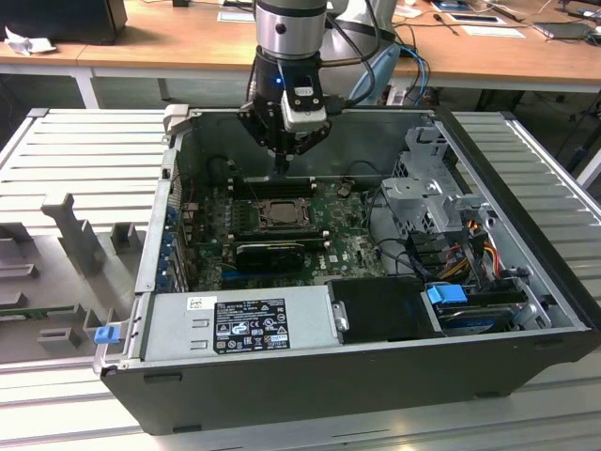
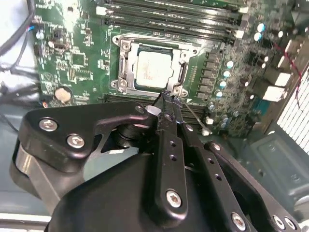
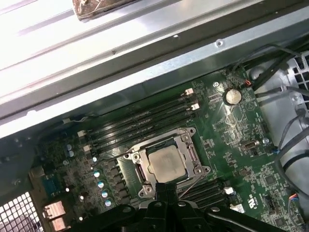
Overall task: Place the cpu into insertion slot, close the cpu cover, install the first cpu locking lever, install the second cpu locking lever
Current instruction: 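Install the first cpu locking lever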
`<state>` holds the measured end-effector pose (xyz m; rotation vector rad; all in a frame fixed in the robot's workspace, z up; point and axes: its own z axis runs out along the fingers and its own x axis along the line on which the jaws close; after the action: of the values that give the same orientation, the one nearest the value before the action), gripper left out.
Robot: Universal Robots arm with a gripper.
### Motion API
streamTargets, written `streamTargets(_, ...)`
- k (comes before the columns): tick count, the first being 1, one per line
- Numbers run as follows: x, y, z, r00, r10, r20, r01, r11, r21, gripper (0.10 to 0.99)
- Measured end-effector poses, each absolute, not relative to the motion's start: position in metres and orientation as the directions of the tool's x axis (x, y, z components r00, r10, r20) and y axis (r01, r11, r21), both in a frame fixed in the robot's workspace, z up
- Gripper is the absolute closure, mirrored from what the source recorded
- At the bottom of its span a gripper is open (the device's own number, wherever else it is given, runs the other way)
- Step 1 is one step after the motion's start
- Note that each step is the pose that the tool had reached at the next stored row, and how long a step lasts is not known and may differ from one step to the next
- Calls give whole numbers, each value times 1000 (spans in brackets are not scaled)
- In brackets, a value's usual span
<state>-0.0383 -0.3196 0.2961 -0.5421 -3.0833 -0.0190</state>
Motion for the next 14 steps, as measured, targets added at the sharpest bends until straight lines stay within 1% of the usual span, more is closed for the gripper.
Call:
streamTargets(5,-38,-320,295,-982,191,13,191,982,10,980)
streamTargets(14,-38,-320,295,-998,67,13,67,998,10,980)
